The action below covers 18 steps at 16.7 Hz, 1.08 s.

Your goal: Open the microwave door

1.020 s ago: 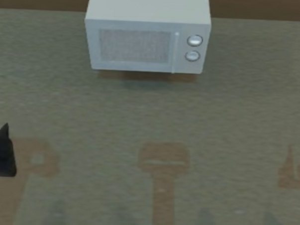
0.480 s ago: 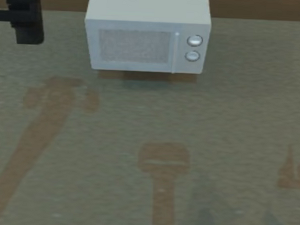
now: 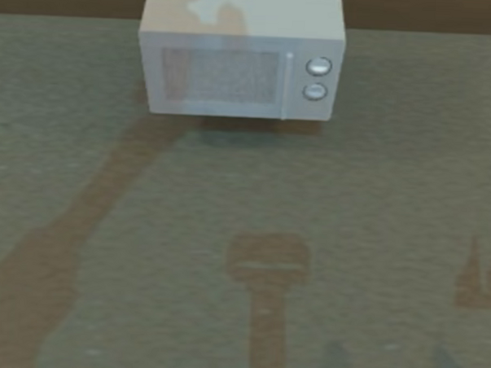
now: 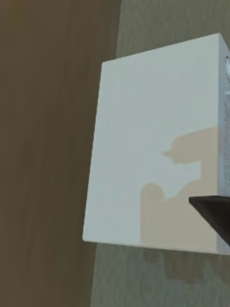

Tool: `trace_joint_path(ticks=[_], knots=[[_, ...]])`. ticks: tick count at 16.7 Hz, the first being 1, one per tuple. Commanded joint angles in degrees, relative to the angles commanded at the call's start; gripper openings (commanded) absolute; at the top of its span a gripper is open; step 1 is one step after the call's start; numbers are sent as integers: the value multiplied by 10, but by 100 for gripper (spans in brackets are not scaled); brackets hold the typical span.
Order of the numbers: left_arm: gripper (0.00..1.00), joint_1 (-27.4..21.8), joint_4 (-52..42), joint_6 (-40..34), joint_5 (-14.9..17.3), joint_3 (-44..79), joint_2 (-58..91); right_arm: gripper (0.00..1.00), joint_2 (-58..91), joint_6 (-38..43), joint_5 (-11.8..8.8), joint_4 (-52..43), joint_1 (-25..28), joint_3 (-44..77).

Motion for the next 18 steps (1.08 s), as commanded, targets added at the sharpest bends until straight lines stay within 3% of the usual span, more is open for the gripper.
trace_joint_path(ticks=[4, 8, 12, 18], knots=[[100, -48, -99, -58, -27, 192, 191, 100, 0, 0, 0, 0, 0, 0], [100, -81, -190, -95, -50, 308, 348, 100, 0, 0, 0, 0, 0, 0], [100, -97, -245, -110, -63, 352, 429, 100, 0, 0, 0, 0, 0, 0], [100, -95, -248, -111, -62, 353, 438, 100, 0, 0, 0, 0, 0, 0]])
